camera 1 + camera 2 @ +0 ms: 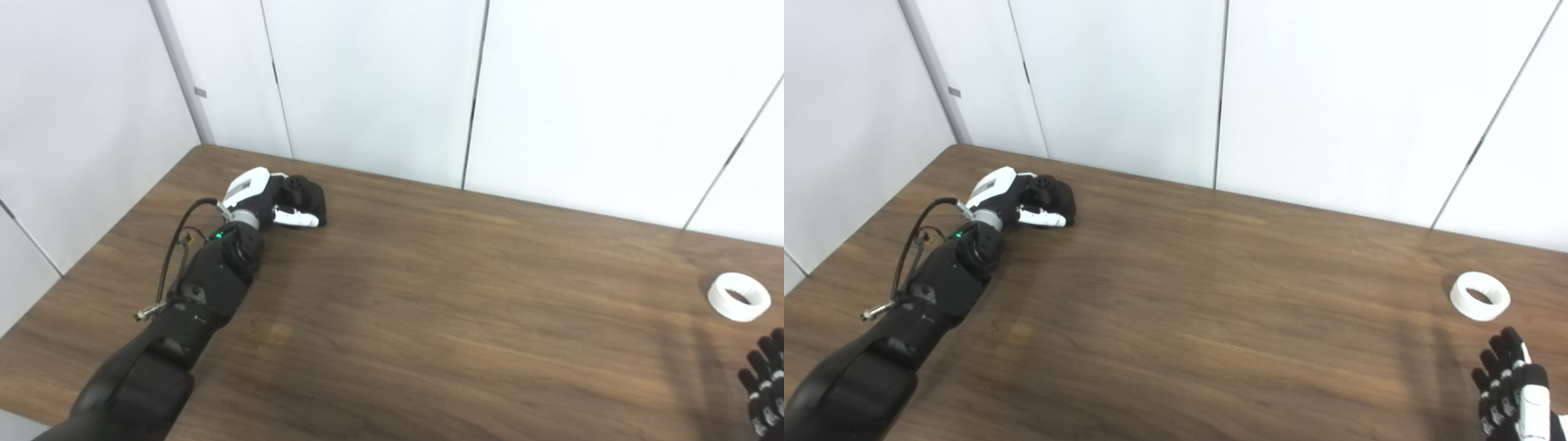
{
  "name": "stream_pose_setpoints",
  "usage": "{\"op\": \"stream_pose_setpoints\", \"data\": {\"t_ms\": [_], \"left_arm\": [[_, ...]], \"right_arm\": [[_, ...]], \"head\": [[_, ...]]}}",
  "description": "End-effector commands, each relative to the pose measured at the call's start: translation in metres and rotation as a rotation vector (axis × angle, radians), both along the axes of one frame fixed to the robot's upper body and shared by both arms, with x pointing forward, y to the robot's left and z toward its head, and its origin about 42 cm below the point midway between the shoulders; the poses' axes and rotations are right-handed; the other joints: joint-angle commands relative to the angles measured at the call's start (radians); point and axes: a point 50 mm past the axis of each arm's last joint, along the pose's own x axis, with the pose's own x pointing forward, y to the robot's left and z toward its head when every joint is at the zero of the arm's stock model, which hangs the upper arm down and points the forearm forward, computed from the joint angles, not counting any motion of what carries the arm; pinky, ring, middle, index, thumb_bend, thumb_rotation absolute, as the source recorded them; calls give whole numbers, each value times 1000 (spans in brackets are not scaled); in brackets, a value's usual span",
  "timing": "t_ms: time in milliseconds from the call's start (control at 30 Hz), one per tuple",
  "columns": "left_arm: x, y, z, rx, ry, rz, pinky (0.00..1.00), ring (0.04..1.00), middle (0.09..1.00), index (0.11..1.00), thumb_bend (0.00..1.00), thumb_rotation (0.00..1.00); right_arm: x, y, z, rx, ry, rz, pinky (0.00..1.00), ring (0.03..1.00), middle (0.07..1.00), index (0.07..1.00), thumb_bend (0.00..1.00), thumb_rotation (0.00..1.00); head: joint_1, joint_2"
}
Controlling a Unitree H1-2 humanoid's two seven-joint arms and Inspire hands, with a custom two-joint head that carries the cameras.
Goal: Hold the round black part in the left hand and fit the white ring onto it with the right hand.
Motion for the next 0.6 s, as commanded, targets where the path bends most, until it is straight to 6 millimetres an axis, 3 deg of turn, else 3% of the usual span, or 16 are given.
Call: {"op": "stream_pose_setpoints", "data": {"t_ms": [0, 433, 567], "left_arm": [[17, 1, 33, 19, -94, 10, 999, 996, 921, 718, 1000, 422], [14, 5, 26, 2, -116, 21, 1000, 975, 881, 601, 978, 329], [12, 6, 23, -23, -124, 29, 1000, 975, 870, 545, 939, 219]], "right_arm": [[3, -2, 14, -24, -78, 20, 1000, 1000, 1000, 1000, 514, 1000], [3, -6, 12, -31, -75, 28, 1000, 1000, 1000, 1000, 544, 1000], [3, -7, 12, -26, -75, 32, 1000, 1000, 1000, 1000, 547, 1000]], "head": [[1, 2], [2, 13], [1, 15]]}}
